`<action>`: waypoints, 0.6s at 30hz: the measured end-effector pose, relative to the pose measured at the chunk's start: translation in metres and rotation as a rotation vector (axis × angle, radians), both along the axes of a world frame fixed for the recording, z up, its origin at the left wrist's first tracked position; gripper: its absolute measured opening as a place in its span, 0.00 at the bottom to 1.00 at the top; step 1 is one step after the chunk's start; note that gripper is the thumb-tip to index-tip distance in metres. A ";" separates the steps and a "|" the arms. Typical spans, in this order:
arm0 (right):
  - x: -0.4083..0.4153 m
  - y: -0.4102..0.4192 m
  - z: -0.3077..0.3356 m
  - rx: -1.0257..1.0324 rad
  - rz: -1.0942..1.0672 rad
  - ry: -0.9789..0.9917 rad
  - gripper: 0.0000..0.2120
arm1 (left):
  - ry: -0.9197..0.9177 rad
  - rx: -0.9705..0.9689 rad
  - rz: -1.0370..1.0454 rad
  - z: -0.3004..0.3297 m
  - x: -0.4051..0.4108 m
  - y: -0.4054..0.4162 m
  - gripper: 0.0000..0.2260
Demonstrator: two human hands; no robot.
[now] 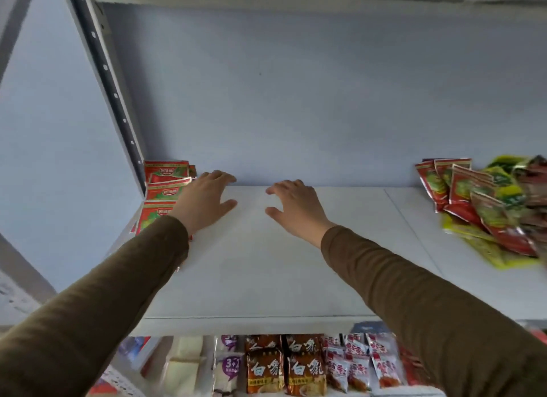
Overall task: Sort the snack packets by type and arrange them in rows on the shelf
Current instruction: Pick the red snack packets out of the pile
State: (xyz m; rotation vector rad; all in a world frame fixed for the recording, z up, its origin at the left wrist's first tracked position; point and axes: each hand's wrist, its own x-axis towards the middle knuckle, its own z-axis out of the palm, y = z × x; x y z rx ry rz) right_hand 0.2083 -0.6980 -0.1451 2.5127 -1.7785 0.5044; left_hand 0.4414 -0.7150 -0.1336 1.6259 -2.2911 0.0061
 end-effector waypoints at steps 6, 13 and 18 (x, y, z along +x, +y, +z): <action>-0.136 0.039 0.002 0.011 -0.073 0.013 0.21 | -0.043 -0.024 -0.089 0.002 -0.145 0.021 0.22; -0.276 0.066 0.000 0.029 -0.162 0.038 0.21 | 0.003 0.040 -0.138 -0.013 -0.288 0.042 0.22; -0.344 0.072 -0.001 0.026 -0.239 0.014 0.21 | -0.001 0.058 -0.205 -0.014 -0.356 0.034 0.22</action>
